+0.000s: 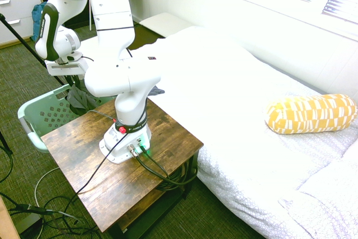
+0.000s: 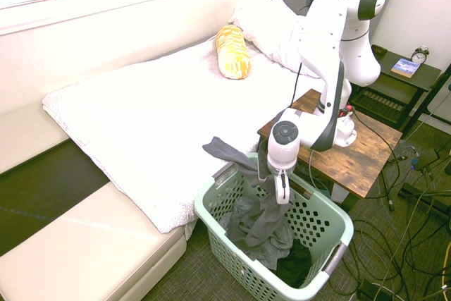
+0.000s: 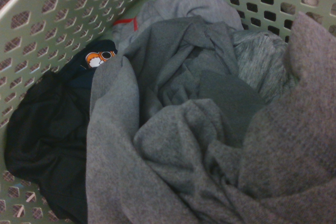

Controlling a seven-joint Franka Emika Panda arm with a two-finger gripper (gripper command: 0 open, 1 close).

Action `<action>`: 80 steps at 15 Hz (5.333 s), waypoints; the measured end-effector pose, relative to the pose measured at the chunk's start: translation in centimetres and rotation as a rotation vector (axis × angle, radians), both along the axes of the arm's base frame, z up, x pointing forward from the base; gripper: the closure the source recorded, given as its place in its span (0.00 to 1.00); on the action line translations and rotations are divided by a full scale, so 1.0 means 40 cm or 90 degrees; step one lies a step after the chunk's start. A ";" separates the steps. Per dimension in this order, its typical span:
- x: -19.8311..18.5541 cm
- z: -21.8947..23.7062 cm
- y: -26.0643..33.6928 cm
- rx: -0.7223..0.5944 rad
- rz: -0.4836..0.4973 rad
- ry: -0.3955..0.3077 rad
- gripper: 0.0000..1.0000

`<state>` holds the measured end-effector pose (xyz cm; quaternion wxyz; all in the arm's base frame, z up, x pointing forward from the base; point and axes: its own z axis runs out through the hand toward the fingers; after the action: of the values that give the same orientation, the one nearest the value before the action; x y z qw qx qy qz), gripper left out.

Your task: Put my clothes in the laundry bag

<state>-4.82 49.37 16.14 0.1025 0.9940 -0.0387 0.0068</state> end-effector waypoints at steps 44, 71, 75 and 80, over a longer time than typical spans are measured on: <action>0.952 -0.390 -0.376 0.130 -0.302 0.199 1.00; 0.376 0.016 -0.060 0.134 -0.113 0.088 1.00; 0.301 -0.081 -0.055 0.085 -0.085 0.060 0.00; 0.322 -0.108 -0.045 0.075 -0.084 0.043 0.00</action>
<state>8.07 47.59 11.81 0.0457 0.9932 -0.1012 -0.0355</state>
